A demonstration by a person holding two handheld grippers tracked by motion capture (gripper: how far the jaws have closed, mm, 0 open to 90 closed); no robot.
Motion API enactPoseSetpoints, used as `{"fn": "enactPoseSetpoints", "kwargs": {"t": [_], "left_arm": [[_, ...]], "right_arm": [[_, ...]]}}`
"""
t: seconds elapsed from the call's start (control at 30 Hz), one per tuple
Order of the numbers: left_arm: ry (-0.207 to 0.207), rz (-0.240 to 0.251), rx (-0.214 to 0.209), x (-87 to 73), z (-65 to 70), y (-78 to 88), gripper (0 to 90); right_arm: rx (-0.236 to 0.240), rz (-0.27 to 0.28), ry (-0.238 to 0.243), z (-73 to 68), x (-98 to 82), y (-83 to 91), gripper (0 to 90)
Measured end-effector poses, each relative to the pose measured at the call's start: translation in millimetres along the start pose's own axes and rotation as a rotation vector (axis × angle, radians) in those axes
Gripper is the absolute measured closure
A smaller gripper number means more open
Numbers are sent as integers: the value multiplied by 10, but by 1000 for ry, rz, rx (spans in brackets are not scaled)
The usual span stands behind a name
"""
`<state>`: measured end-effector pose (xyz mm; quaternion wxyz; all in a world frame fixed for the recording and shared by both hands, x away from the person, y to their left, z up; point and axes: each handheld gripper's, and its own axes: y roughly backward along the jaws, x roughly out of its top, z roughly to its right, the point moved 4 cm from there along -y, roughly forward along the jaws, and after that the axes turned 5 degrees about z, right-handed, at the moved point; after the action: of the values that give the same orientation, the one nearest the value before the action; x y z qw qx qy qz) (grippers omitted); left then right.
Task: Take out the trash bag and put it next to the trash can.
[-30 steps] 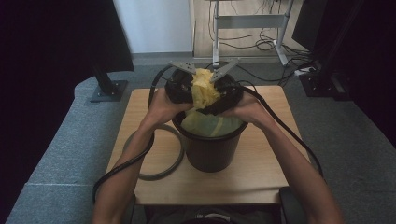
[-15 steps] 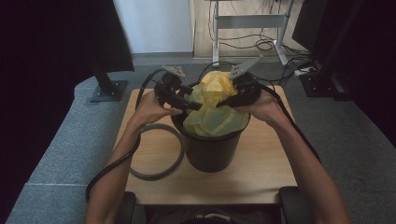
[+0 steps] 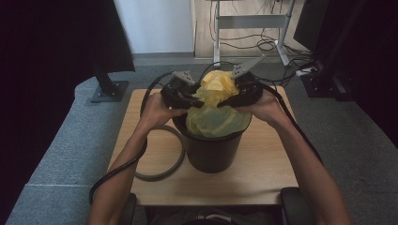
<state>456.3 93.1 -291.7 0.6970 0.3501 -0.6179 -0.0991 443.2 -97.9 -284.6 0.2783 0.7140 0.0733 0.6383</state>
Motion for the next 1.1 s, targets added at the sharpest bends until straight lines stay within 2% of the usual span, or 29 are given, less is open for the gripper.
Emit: {"fn": "enactPoseSetpoints", "kwargs": {"t": [0.07, 0.1, 0.17, 0.23, 0.27, 0.33, 0.37, 0.4, 0.47, 0.5, 0.53, 0.57, 0.6, 0.67, 0.73, 0.83, 0.93, 1.03, 1.1], "left_arm": [[9, 72, -2, 64, 3, 117, 877], [16, 99, -18, 96, 13, 165, 878], [14, 123, -45, 138, 53, 210, 877], [3, 126, -69, 162, 109, 203, 877], [-6, 129, -92, 174, 143, 187, 877], [-24, 136, -134, 209, 205, 143, 876], [-29, 138, -146, 230, 235, 114, 875], [-38, 133, -153, 249, 259, 86, 875], [-47, 133, -167, 280, 295, 29, 875], [-50, 127, -163, 286, 305, 7, 875], [-48, 129, -157, 286, 306, -1, 872], [-33, 143, -148, 285, 296, 6, 858], [-17, 161, -131, 286, 274, 29, 813], [12, 199, -112, 287, 227, 113, 670], [29, 222, -80, 279, 183, 220, 539], [42, 214, -6, 234, 89, 359, 411], [69, 203, 36, 163, -36, 427, 326], [106, 167, 28, 68, -151, 363, 301], [116, 149, -10, 16, -178, 282, 348]], "right_arm": [[7, -37, 0, 1, -32, -47, 777], [9, -62, 5, -1, -53, -79, 770], [17, -75, 7, -9, -72, -145, 721], [33, -68, -15, -16, -56, -192, 520], [19, -62, -22, -14, -39, -218, 390], [-8, -44, -26, -14, 1, -280, 202], [-12, -39, -22, -24, 19, -313, 152], [-7, -39, -15, -42, 35, -344, 144], [2, -47, 8, -80, 53, -393, 175], [4, -53, 12, -92, 52, -403, 270], [15, -61, 23, -99, 42, -394, 404], [17, -61, 34, -102, 26, -377, 517], [7, -53, 43, -96, 7, -354, 630], [10, -28, 37, -80, -26, -298, 765], [1, -2, 19, -44, -40, -229, 805], [-15, 11, 9, 11, -59, -115, 811], [-18, 41, 4, 27, -52, -1, 811], [3, 68, 4, 14, -33, 85, 809], [18, 81, 1, -1, -18, 112, 805]]}}
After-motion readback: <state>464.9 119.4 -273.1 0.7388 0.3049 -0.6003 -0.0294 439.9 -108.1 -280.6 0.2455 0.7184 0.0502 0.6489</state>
